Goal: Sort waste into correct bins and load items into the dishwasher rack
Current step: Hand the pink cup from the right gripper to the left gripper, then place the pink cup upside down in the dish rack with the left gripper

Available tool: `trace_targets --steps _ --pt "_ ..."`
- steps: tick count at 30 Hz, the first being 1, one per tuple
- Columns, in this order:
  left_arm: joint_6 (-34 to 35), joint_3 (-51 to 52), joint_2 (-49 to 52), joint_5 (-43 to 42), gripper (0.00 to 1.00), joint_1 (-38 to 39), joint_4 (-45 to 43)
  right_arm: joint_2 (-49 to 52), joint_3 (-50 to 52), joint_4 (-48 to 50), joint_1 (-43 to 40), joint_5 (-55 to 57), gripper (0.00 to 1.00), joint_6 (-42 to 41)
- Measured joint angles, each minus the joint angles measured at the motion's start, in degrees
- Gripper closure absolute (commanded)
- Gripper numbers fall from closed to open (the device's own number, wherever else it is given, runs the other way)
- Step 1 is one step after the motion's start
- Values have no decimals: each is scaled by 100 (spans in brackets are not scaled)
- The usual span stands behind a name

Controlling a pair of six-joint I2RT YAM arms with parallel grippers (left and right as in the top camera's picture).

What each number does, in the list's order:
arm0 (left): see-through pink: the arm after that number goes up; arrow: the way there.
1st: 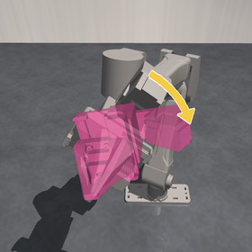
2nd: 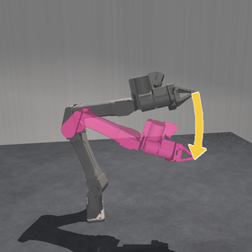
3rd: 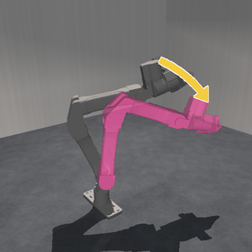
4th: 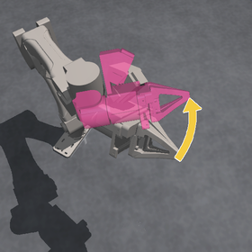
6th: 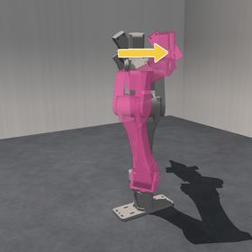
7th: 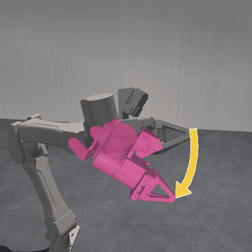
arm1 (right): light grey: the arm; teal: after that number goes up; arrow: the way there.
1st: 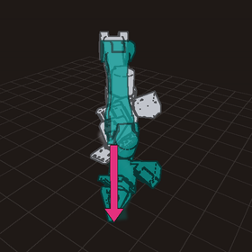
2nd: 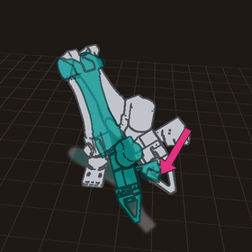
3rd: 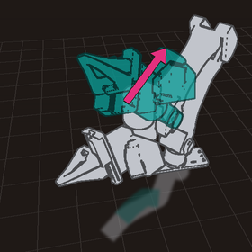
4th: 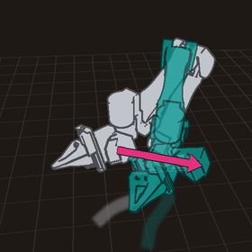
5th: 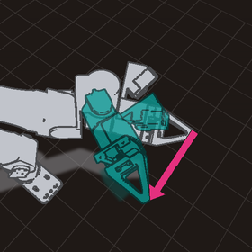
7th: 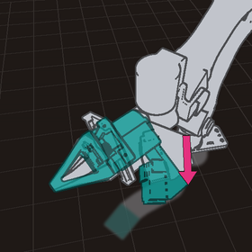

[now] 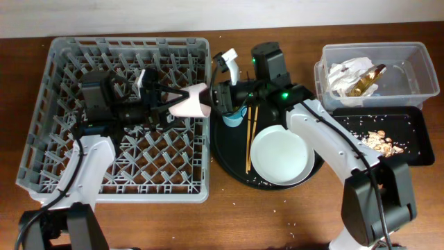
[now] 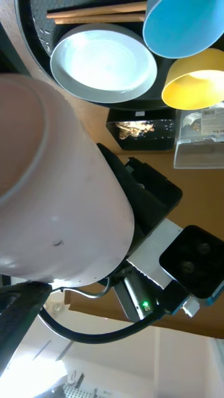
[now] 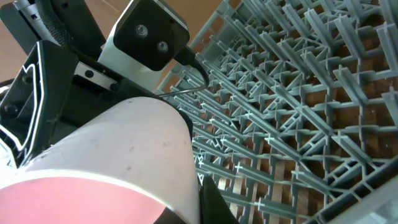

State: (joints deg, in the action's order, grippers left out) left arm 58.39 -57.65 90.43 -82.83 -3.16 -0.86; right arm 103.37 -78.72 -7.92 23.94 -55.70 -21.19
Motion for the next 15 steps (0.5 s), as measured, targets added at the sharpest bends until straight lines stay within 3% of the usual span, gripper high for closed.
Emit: trace_targets --steps 4,6,7,11,15 --pt "0 0 0 -31 18 66 17 175 -2 98 205 57 87 -66" --pt "0 0 7 -35 19 83 31 192 -2 116 264 61 78 -92" --pt "0 0 7 -39 26 85 24 192 -2 111 264 79 68 -101" --pt "-59 0 7 -79 46 90 9 214 -2 109 264 101 52 -103" --pt "-144 -2 7 -142 50 85 -2 243 -2 107 262 114 42 -116"
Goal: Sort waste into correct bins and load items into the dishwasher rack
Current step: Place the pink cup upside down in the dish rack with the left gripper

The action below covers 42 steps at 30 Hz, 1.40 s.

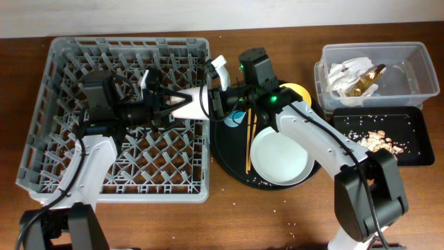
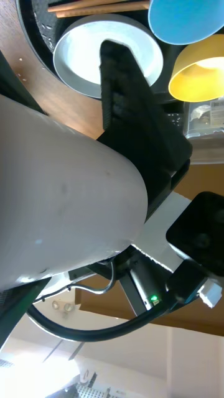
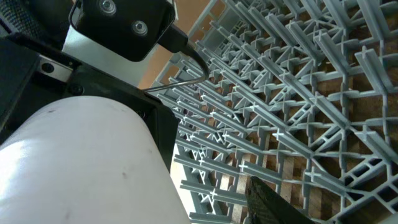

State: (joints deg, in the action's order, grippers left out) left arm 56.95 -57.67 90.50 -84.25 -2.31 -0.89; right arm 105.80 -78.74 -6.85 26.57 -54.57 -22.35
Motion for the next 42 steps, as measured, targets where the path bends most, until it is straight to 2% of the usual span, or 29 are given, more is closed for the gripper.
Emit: trace_targets --steps 5,8,12,14,16,18,19,20,22,23,24,26,28,30,31,33,36,38,39,42 --pt "-20 0 0 -39 54 0 -44 33 2 -15 -136 -13 35 17" --pt "-37 2 0 -4 54 4 -354 33 0 7 -621 -310 34 9" --pt "-35 2 4 20 57 11 -1119 33 0 7 -1449 -981 29 9" --pt "-70 26 11 17 52 11 -1875 33 0 4 -1792 -1427 22 7" --pt "-114 -4 11 20 48 28 -2509 33 0 2 -2194 -1744 20 4" --pt "-149 -4 11 203 53 42 -2710 26 0 2 -2614 -1982 16 2" --pt "-162 -13 9 411 55 37 -2533 11 0 -13 -2752 -2039 12 4" --pt "-188 -24 4 813 57 17 -2177 -24 0 -35 -2817 -2076 2 4" --pt "-251 -39 4 1744 57 -13 -1410 -116 0 -48 -2809 -2149 1 -13" --pt "-428 -35 11 2555 57 -13 -1034 -160 0 -63 -2796 -2170 1 7" --pt "-557 -59 11 2850 57 2 -813 -168 0 -98 -2791 -2184 2 9" --pt "-1167 -494 24 3665 57 120 1049 -170 0 -142 -2791 -2192 2 17" --pt "-2063 -1259 48 4476 57 391 2868 -173 0 -258 -2791 -2186 2 144" --pt "-2979 -2334 66 5372 58 728 4852 -188 -26 -1019 -2791 -1947 1 463" --pt "-3248 -2763 68 5836 58 922 5536 -197 -24 -1333 -2791 -1751 2 601" --pt "-3569 -3191 35 6666 58 1268 6336 -205 -35 -2037 -2791 -1152 2 887" --pt "-3810 -3276 15 7890 59 1537 7394 -256 -37 -3171 -2791 280 1 1228" --pt "-3858 -3276 17 8327 59 1534 7814 -411 -31 -3661 -2791 1211 2 1327" --pt "-3880 -3246 37 8485 59 1532 7962 -501 -31 -3788 -2791 1523 2 1355" --pt "-3906 -2721 92 8690 63 1532 7565 -627 -31 -3901 -2791 2098 1 1443"
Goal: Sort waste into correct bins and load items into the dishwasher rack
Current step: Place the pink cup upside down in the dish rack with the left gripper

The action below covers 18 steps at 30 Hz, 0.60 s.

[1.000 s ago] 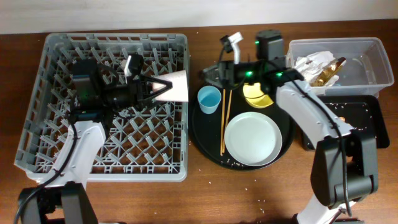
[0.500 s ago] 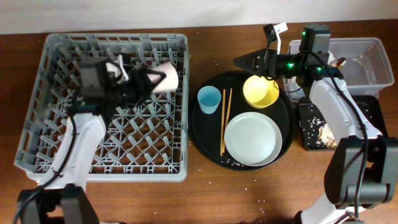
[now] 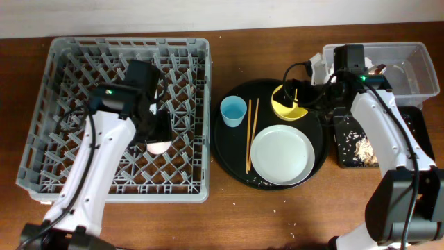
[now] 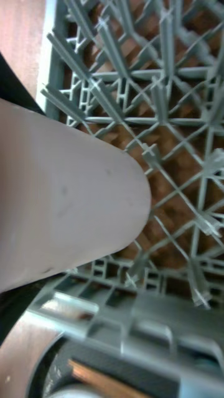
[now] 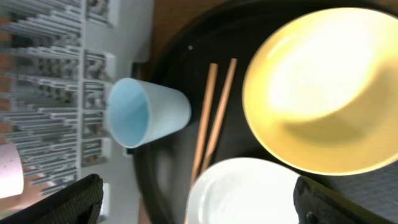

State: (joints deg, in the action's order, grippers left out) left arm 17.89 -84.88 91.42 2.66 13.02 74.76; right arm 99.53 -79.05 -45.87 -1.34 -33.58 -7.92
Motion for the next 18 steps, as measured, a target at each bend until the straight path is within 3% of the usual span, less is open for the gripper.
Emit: trace_targets --steps 10,18 --pt "-107 1126 -24 236 63 4 -1231 -2 0 0 59 232 3 83" --pt "-164 879 92 170 69 225 -984 -2 0 210 372 234 2 87"
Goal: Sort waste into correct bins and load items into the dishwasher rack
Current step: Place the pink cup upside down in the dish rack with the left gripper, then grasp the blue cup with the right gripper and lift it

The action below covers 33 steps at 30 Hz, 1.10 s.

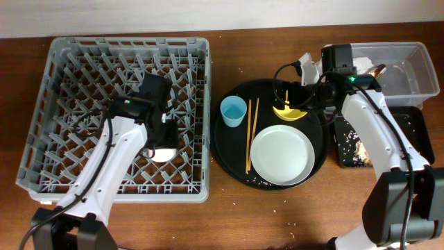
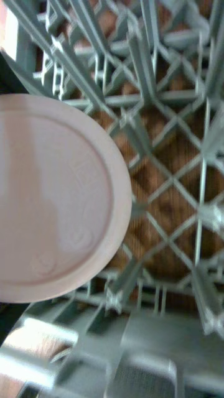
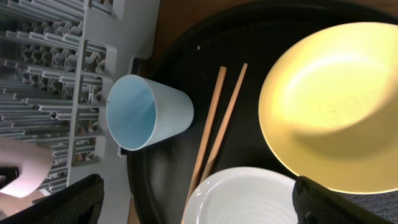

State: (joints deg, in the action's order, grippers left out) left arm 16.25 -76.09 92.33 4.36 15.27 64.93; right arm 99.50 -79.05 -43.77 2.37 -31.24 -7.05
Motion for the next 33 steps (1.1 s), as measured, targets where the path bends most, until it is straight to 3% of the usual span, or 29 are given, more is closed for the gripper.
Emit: trace_targets --steps 6,9,10,18,22,25,30,31,32,33 --pt "28 -149 92 -247 68 166 308 0 0 4 0 -2 3 -2" --pt "140 -144 96 -111 30 177 258 0 0 4 0 -2 3 0" --pt "157 -96 96 -87 26 177 74 0 0 4 0 -2 4 0" --pt "197 37 111 -72 26 181 -197 -2 0 490 350 39 17 -90" --pt "197 -186 138 -166 26 181 -186 -2 0 702 1075 833 32 -688" --pt "197 -981 153 -308 26 181 -337 55 0 767 1700 1753 51 -1401" --pt "197 -1047 184 -538 26 181 -592 925 -2 1073 1939 2184 64 -2129" --pt "197 -1047 199 -553 26 181 -592 1056 -2 1075 1939 2267 83 -2190" --pt "197 -1047 214 -570 26 181 -597 1115 0 1086 1939 2356 96 -2260" --pt "197 -1047 229 -577 24 181 -608 1115 -2 1088 1939 2402 96 -2284"
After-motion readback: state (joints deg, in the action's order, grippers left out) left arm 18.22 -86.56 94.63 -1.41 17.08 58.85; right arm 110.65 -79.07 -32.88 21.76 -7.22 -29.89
